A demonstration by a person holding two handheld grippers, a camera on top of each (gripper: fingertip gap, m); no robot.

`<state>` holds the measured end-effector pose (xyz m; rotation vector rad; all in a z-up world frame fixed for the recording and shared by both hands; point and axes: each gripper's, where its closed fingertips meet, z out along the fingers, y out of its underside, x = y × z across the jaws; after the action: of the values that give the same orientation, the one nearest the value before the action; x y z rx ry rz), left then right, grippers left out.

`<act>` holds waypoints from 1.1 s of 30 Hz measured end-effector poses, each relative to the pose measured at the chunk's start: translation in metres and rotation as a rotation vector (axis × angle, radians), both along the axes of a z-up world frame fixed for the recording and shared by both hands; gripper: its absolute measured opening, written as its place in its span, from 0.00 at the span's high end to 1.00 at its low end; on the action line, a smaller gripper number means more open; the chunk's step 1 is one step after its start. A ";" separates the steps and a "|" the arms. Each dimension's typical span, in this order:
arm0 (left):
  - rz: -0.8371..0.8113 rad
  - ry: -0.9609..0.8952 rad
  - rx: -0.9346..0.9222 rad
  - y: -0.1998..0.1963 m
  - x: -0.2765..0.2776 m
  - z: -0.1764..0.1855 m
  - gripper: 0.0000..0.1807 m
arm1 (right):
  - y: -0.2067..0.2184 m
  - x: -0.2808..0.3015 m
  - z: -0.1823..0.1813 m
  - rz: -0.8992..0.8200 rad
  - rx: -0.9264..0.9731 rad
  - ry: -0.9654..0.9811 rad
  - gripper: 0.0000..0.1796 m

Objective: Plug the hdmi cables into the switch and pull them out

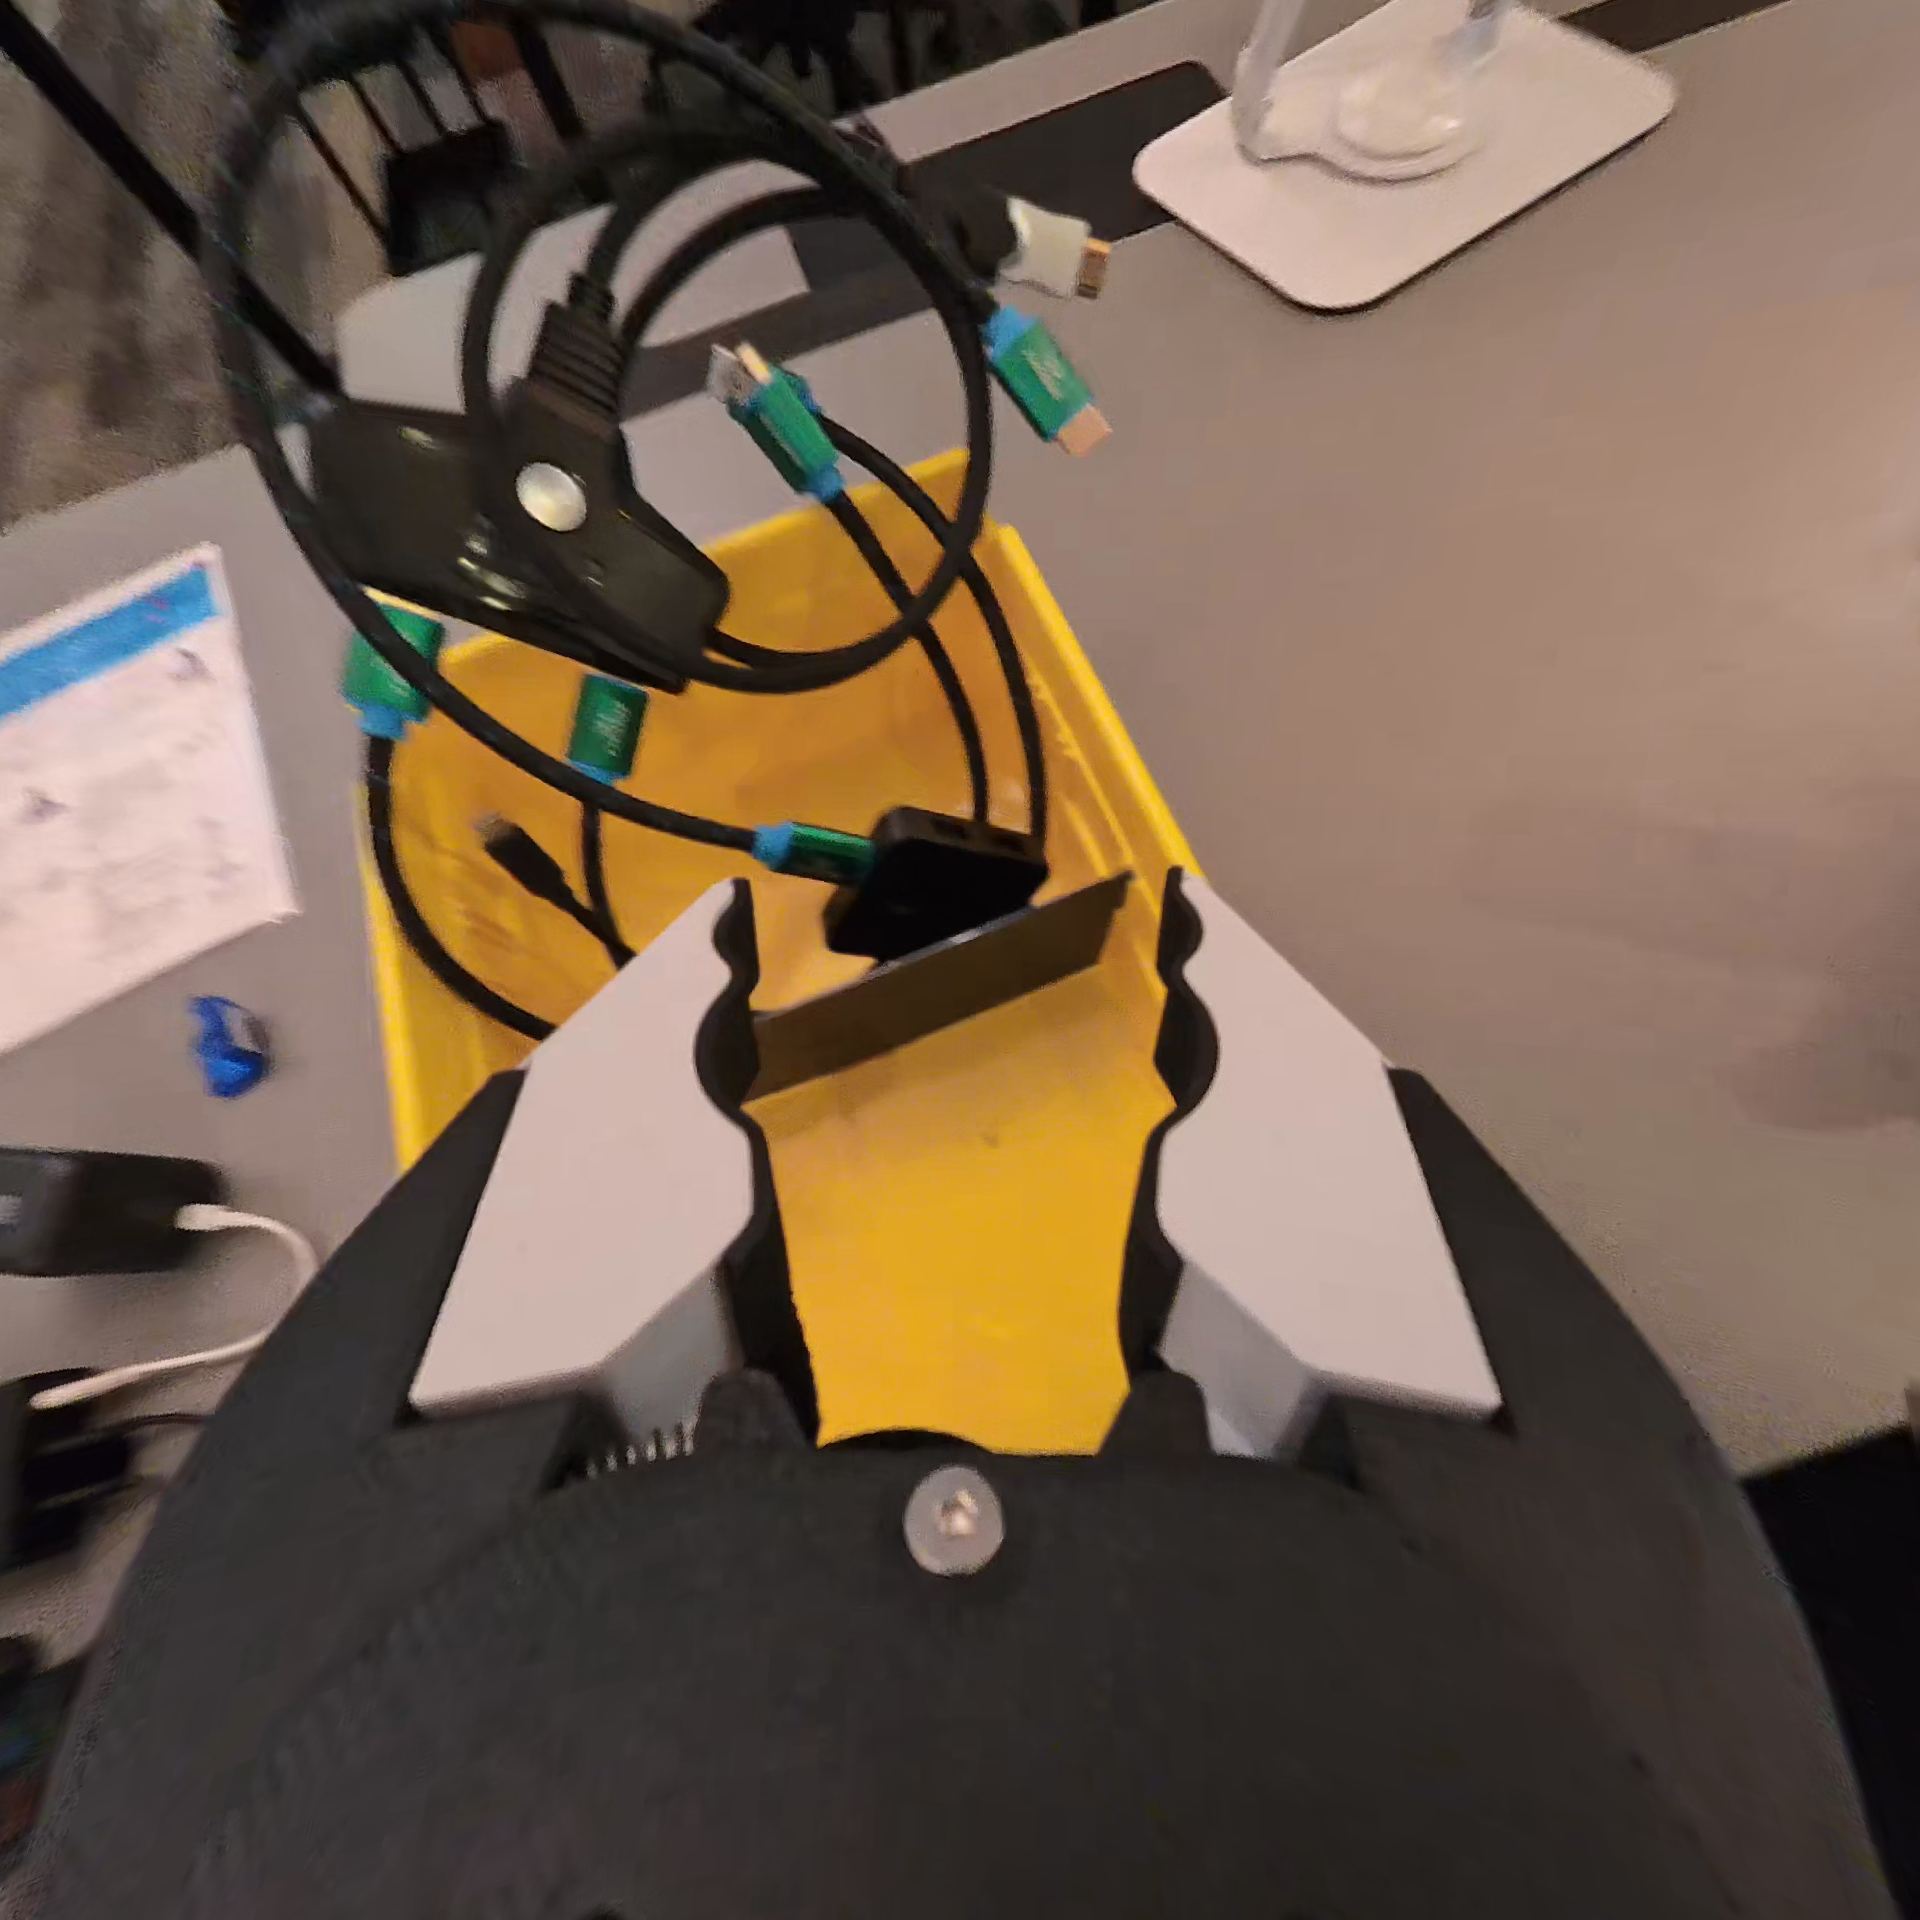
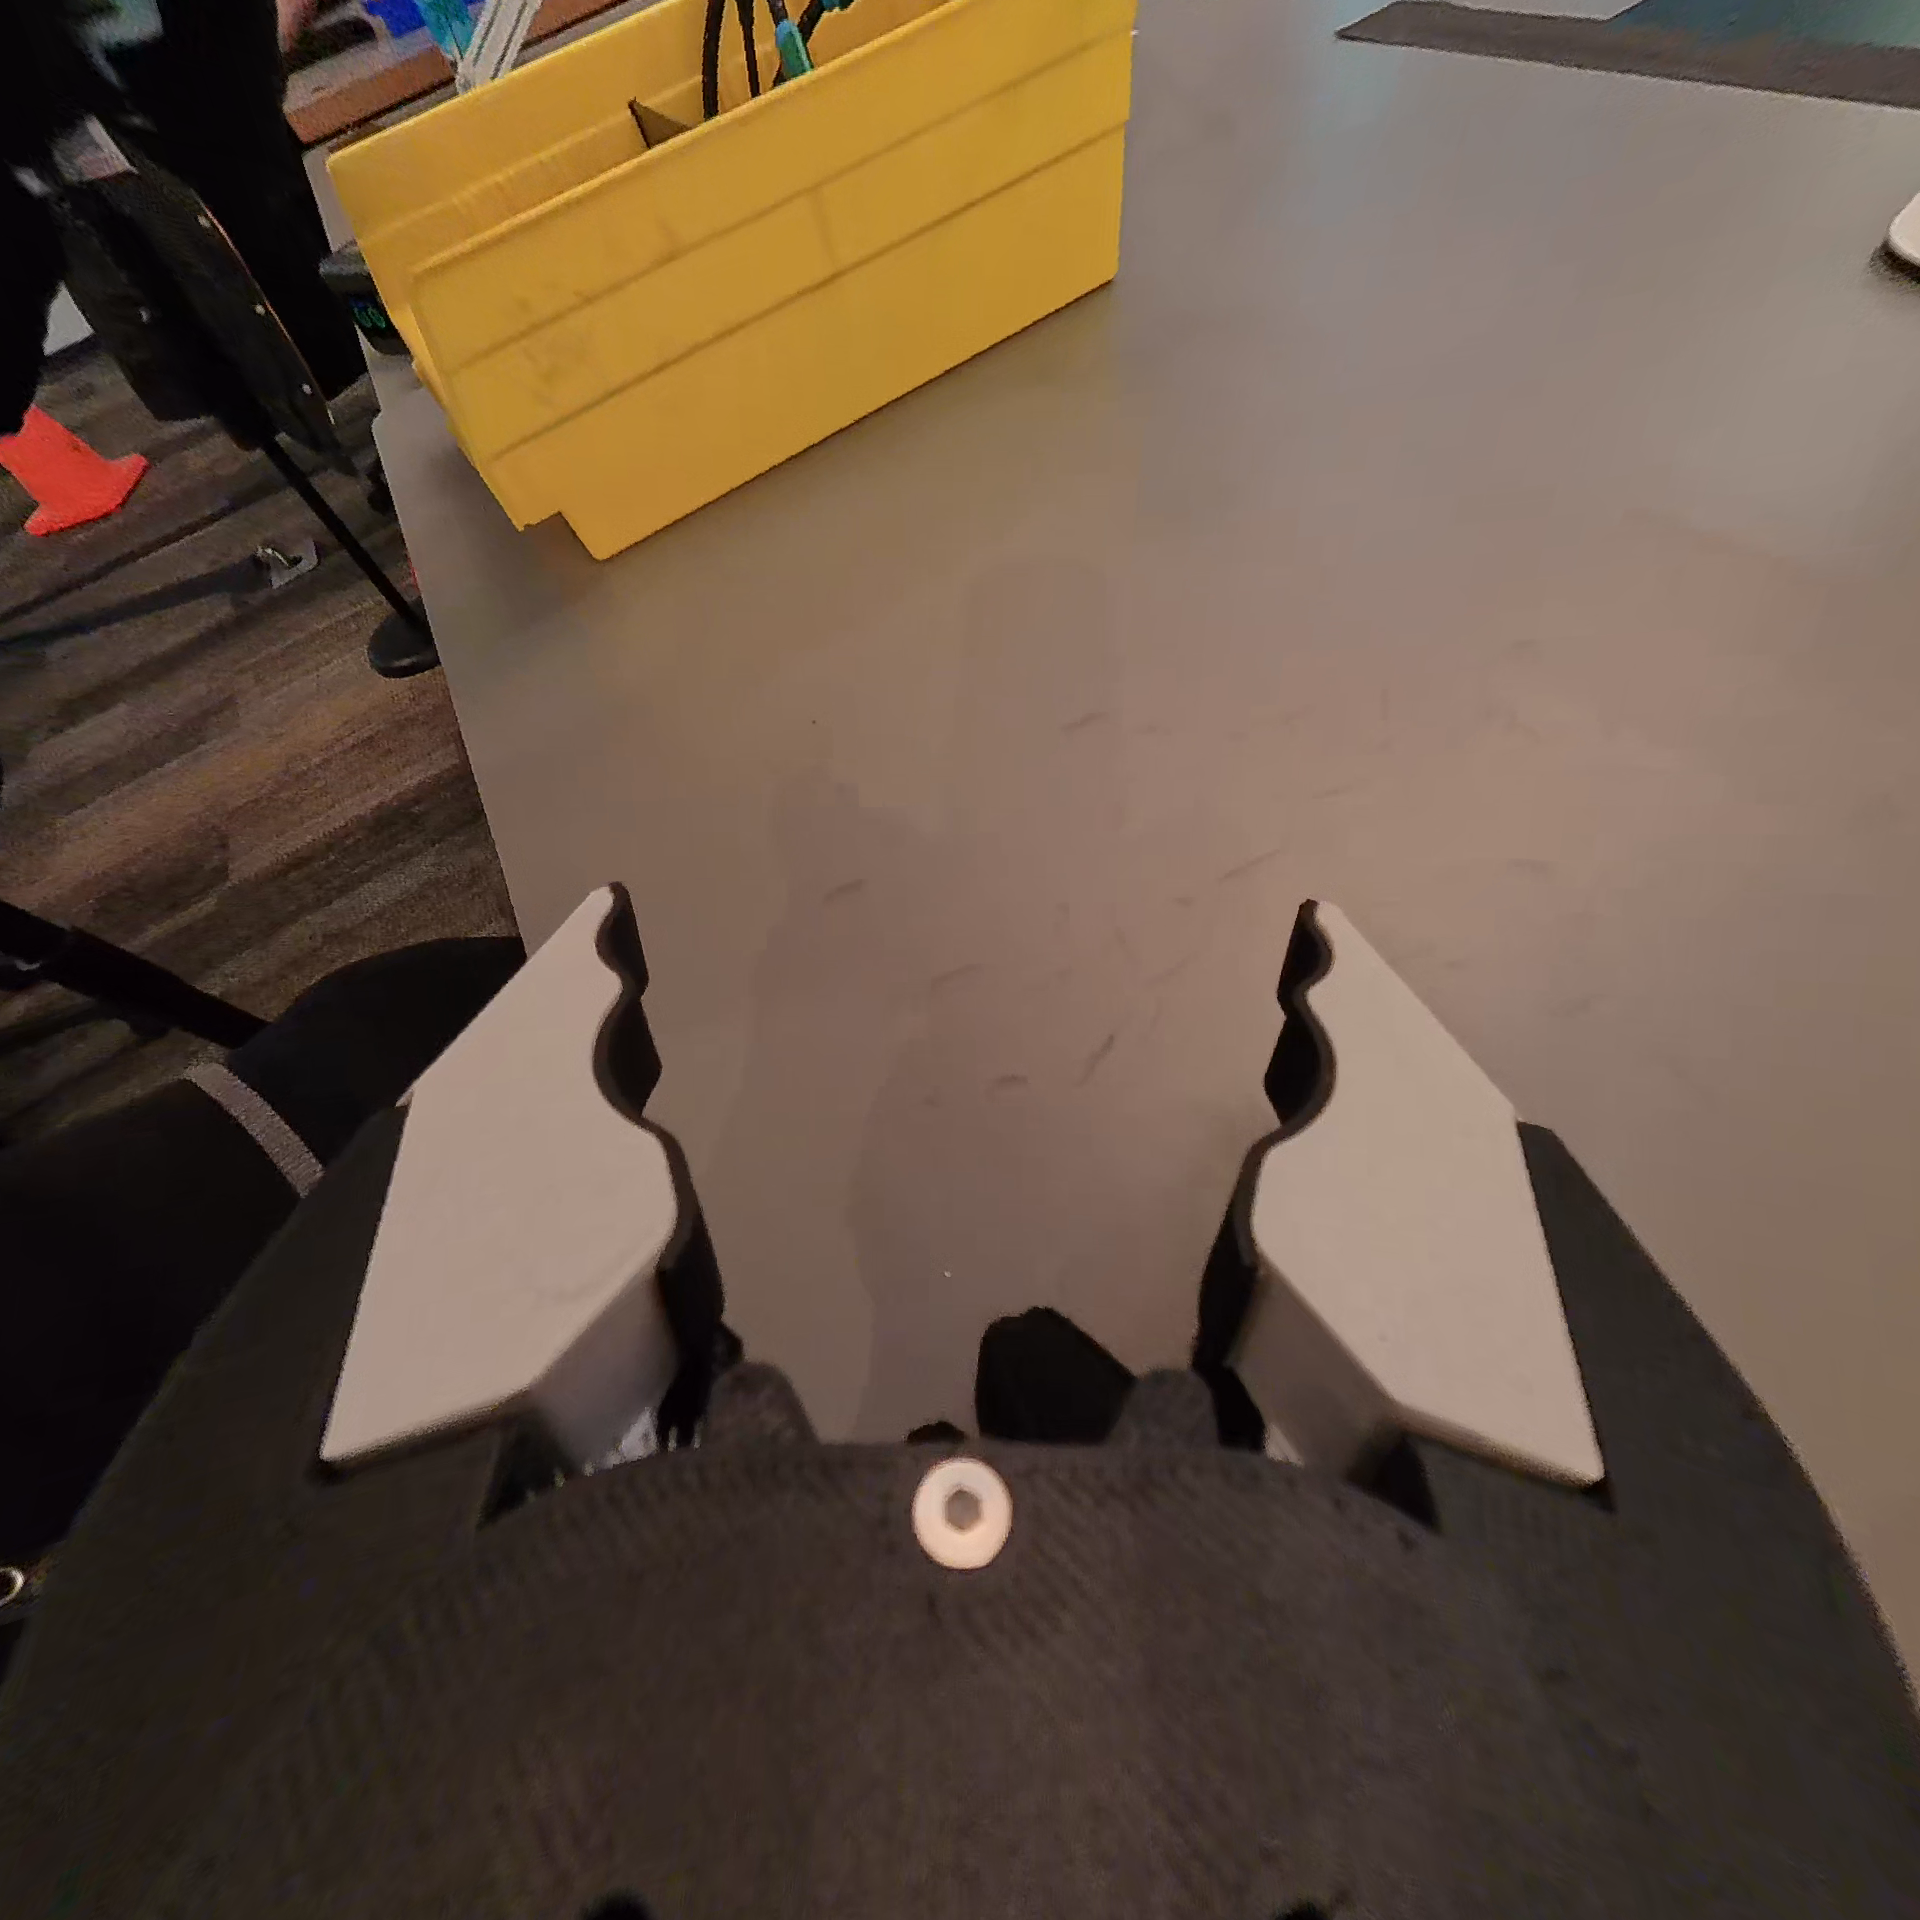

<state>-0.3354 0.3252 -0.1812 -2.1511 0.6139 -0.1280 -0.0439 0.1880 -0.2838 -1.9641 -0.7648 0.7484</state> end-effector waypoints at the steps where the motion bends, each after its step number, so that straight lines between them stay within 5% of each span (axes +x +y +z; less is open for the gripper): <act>1: 0.005 0.028 0.011 0.007 -0.004 0.004 0.58 | 0.000 0.000 -0.002 0.001 -0.001 -0.006 0.34; 15: 0.179 0.121 0.090 0.081 -0.098 0.043 0.60 | 0.008 0.007 -0.011 -0.003 -0.082 0.012 0.39; 23: -0.017 0.288 0.120 0.094 -0.050 0.043 0.61 | 0.009 0.005 -0.019 0.016 -0.119 -0.017 0.44; 33: -0.064 0.390 0.128 0.132 -0.021 0.037 0.59 | 0.007 0.004 -0.018 0.037 -0.131 -0.002 0.46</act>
<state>-0.3566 0.4569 -0.1445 -2.0446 0.8883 0.2969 -0.0401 0.1950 -0.3019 -2.0729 -0.7713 0.8375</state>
